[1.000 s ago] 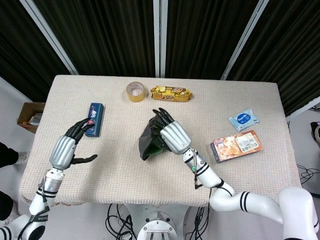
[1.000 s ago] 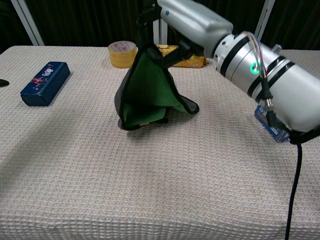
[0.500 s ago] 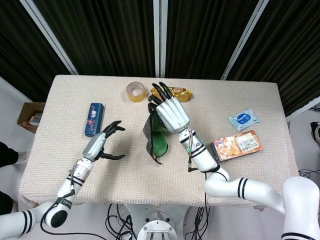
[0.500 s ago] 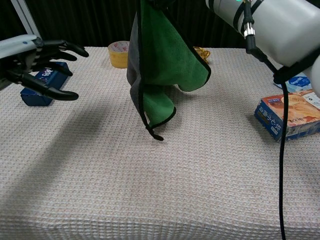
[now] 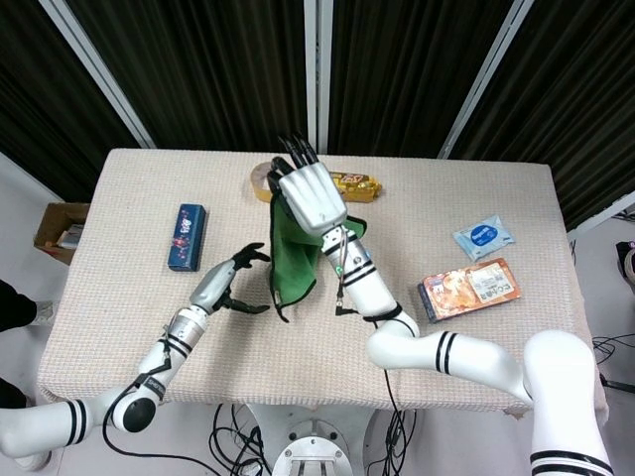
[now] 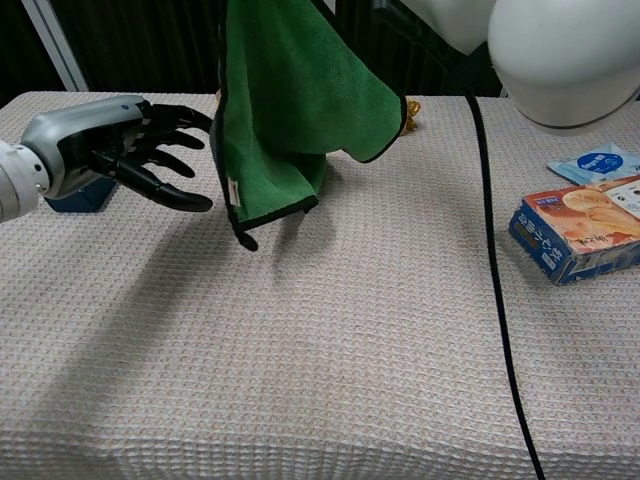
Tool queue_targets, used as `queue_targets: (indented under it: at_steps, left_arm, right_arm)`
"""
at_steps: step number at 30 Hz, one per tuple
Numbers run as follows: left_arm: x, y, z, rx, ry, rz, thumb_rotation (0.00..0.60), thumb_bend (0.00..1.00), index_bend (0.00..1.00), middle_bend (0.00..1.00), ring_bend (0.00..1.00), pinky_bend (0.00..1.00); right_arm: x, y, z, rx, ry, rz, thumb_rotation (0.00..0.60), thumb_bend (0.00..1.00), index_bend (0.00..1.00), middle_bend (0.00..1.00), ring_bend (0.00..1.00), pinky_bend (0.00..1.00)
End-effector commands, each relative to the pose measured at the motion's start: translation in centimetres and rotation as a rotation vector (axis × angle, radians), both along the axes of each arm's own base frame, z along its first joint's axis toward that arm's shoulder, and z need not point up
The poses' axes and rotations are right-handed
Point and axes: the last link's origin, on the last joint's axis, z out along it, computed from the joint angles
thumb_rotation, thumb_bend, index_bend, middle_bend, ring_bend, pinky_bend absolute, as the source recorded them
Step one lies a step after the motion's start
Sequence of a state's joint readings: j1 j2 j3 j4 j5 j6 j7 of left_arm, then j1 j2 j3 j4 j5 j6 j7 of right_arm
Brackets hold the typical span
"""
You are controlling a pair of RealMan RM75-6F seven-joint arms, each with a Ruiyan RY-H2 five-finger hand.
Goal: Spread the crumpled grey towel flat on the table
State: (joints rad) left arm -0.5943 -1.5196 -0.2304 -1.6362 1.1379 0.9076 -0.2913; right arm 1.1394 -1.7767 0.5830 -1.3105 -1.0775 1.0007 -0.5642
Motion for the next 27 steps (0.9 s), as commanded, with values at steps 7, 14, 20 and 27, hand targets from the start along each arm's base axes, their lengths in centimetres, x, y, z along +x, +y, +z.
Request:
queue_targets:
  at_steps: [7, 14, 20, 27]
  left_arm:
    - [0.0, 0.7, -0.5, -0.013, -0.032, 0.071, 0.600, 0.00, 0.31, 0.09, 0.11, 0.24]
    - [-0.5, 1.4, -1.0, 0.048, -0.006, 0.128, 0.600, 0.00, 0.43, 0.16, 0.17, 0.29]
    - [-1.2, 1.5, -1.1, 0.081, 0.027, 0.145, 0.600, 0.16, 0.52, 0.22, 0.20, 0.32]
    - [-1.1, 0.6, -0.3, 0.137, 0.057, 0.097, 0.600, 0.36, 0.67, 0.36, 0.27, 0.32]
  right_arm:
    - [2.2, 0.1, -0.9, 0.017, -0.022, 0.004, 0.600, 0.48, 0.74, 0.32, 0.00, 0.00]
    - [1.7, 0.1, -0.9, 0.028, -0.035, -0.003, 0.600, 0.48, 0.74, 0.32, 0.00, 0.00]
    - [0.6, 0.1, -0.2, 0.032, -0.052, -0.010, 0.600, 0.48, 0.74, 0.32, 0.00, 0.00]
    - [-2.1, 1.6, 0.7, 0.073, -0.100, -0.001, 0.600, 0.48, 0.74, 0.32, 0.00, 0.00]
